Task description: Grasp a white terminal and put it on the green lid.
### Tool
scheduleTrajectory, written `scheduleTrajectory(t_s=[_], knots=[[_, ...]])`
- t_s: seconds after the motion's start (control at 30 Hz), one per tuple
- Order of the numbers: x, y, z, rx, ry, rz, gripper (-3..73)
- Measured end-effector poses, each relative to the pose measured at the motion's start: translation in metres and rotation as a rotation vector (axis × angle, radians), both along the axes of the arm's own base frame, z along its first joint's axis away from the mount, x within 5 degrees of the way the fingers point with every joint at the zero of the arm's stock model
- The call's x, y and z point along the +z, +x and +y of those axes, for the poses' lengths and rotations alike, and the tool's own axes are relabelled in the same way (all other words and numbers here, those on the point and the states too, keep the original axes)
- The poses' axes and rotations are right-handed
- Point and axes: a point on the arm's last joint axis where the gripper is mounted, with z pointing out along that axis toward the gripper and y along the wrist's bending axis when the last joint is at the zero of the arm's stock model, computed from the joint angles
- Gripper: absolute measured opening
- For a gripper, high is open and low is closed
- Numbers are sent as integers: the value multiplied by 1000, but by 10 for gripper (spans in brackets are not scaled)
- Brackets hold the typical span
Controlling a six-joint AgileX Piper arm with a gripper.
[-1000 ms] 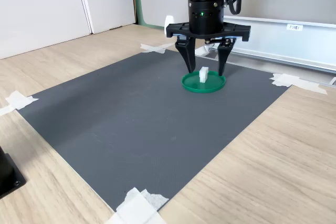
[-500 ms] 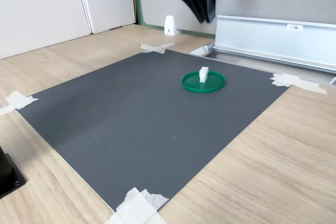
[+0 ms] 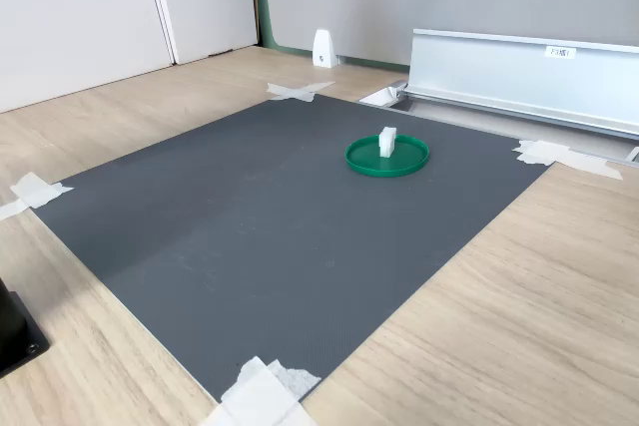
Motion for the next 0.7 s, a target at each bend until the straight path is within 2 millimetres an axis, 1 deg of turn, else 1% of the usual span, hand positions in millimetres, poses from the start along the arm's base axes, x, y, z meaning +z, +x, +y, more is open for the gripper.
scheduleTrajectory(t_s=[0.13, 0.2, 0.27, 0.37, 0.57, 0.7], knots=[[-24, -33, 3, -9, -12, -118, -7], [-39, -46, 4, -10, -15, -142, -7], [-52, -59, 6, -11, -17, -160, -7], [-66, -74, 7, -11, -20, -196, -7], [-83, -94, 10, -8, -32, -272, -7], [-85, -100, 10, -8, -42, -323, -7]])
